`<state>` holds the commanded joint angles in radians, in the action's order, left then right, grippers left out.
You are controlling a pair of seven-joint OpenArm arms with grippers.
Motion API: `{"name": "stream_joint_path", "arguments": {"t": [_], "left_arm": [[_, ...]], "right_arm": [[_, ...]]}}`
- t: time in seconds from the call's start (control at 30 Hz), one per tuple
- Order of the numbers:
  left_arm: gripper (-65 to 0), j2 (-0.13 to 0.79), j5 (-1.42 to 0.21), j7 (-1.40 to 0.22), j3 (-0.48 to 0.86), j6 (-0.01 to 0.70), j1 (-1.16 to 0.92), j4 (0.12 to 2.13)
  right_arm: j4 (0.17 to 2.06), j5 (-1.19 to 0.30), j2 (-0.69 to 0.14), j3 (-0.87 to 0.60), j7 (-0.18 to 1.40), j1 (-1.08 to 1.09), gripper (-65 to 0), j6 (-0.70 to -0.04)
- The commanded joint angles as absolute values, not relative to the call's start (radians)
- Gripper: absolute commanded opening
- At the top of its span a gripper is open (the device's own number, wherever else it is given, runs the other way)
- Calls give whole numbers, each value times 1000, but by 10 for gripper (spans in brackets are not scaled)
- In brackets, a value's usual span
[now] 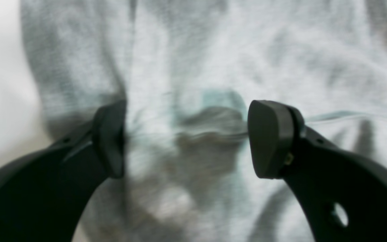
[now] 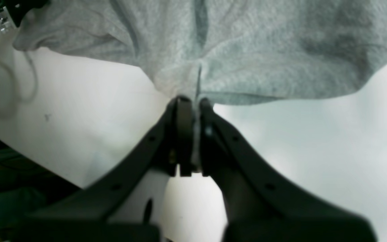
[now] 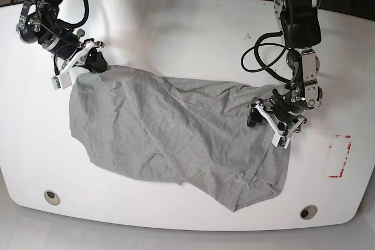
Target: Layout the t-shirt on the table in an organized manner, then fold the t-shirt properly
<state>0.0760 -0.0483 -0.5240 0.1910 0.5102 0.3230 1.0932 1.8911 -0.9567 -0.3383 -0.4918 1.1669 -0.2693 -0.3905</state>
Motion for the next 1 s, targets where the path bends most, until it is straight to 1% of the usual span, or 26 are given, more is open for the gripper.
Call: {"name": "stream_joint_path", "arguments": {"t": [0.33,0.5,0.63,1.0], "left_arm": [[-158,54,-45,-526,189,510,302,1135],[-158,53,-44,-529,130,510,271,1218],[-158,56,-45,-573,97,510,243,1277],[-158,56,-47,-585,97,510,239,1291]], "right_arm": [[1880,-958,-340,-492,1167,-262,-650,-390],[1880,-958,-340,-492,1167,-262,-650,-390],[1880,-958,-340,-492,1167,-262,-650,-390],[1879,-958,-340,-492,1167,-249,-650,-390]]}}
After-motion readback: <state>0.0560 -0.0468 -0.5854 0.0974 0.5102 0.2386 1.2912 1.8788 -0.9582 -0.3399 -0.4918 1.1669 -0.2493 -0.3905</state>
